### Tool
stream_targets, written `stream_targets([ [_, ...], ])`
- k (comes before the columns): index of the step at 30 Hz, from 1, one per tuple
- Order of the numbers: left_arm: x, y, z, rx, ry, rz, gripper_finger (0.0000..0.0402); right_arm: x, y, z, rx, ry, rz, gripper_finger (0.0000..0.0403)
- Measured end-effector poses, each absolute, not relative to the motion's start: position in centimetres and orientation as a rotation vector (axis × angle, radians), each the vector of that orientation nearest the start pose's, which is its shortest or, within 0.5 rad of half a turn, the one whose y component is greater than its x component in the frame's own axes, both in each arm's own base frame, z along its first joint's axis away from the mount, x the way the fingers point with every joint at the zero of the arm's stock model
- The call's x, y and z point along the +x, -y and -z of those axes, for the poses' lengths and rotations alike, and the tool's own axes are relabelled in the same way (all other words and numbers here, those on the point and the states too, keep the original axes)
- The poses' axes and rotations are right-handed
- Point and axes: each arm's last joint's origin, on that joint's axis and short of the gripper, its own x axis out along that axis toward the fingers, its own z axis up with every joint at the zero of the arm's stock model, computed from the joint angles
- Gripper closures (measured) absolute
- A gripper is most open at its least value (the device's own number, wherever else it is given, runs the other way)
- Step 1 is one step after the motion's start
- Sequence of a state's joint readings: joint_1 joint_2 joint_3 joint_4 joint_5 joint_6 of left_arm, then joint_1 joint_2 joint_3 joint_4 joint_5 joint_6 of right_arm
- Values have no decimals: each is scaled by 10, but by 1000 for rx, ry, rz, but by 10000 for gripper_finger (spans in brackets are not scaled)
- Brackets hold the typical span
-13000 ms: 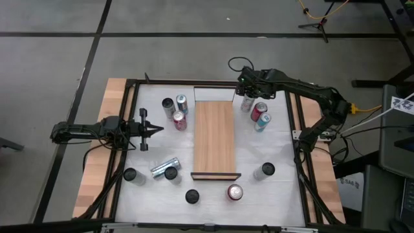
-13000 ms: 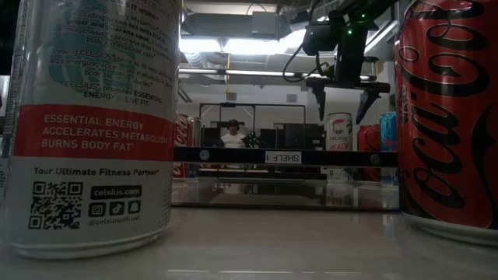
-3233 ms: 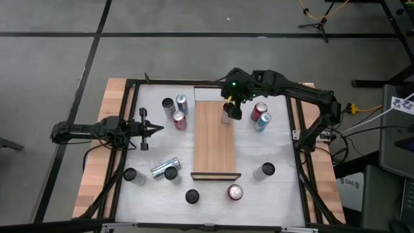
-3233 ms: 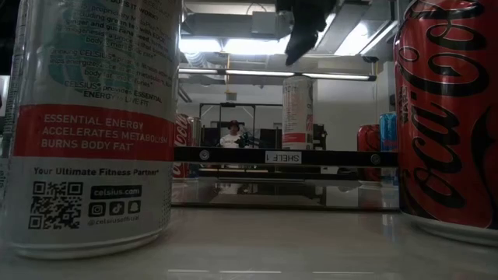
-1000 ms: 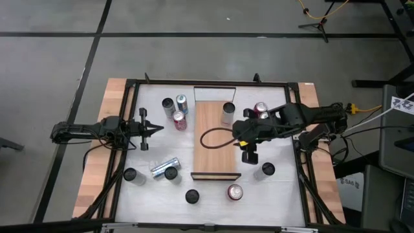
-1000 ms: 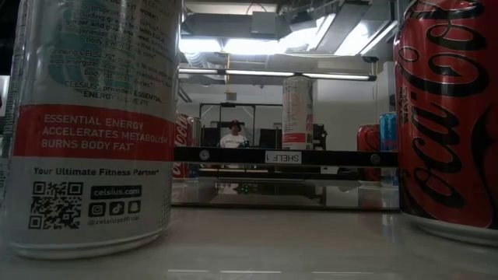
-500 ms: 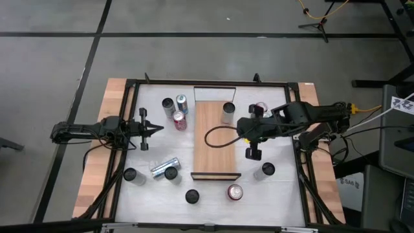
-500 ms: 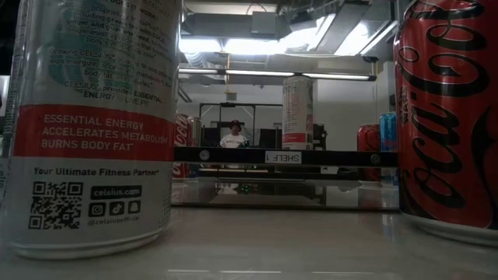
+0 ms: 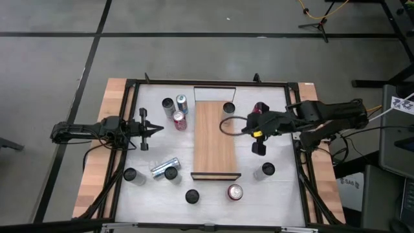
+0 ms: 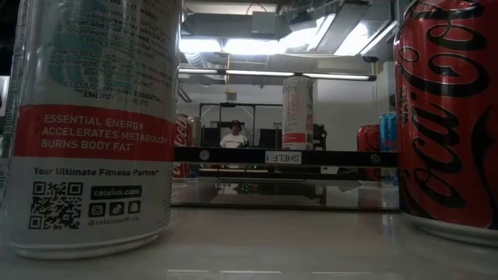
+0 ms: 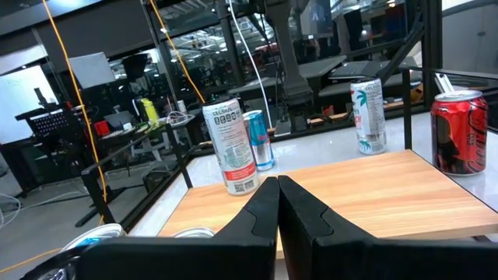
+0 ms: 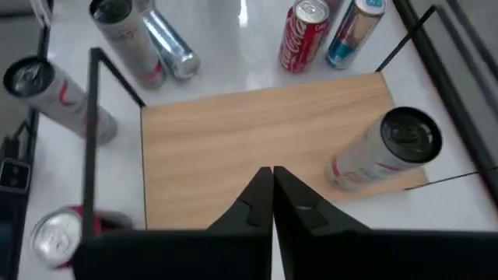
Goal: Place canned beverage on shelf
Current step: Put the white pink soda can on the shelf
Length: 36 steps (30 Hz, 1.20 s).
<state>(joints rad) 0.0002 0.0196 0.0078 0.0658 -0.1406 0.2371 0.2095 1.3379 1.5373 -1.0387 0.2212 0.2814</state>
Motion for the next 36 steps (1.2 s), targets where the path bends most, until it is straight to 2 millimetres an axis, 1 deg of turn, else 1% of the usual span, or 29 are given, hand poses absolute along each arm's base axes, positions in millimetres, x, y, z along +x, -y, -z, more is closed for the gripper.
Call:
stream_targets([
  [4, 98, -4, -171, 233, 38, -147, 401, 251, -28, -363, 171, -753, 104, 402],
  [8, 98, -4, -171, 233, 35, -146, 401, 261, -13, -326, 234, -706, 75, 402],
  [13, 98, -4, -171, 233, 35, -147, 401, 268, 0, -282, 284, -674, 48, 402],
  [16, 98, -4, -171, 233, 33, -150, 401, 267, 5, -263, 294, -663, 56, 402],
  [22, 98, -4, -171, 234, 32, -150, 401, 268, 6, -235, 292, -639, 54, 402],
  [26, 98, -4, -170, 234, 30, -151, 401, 272, 6, -223, 287, -629, 55, 402],
  [36, 98, -5, -170, 234, 28, -173, 401, 283, 9, -198, 234, -696, 152, 402],
])
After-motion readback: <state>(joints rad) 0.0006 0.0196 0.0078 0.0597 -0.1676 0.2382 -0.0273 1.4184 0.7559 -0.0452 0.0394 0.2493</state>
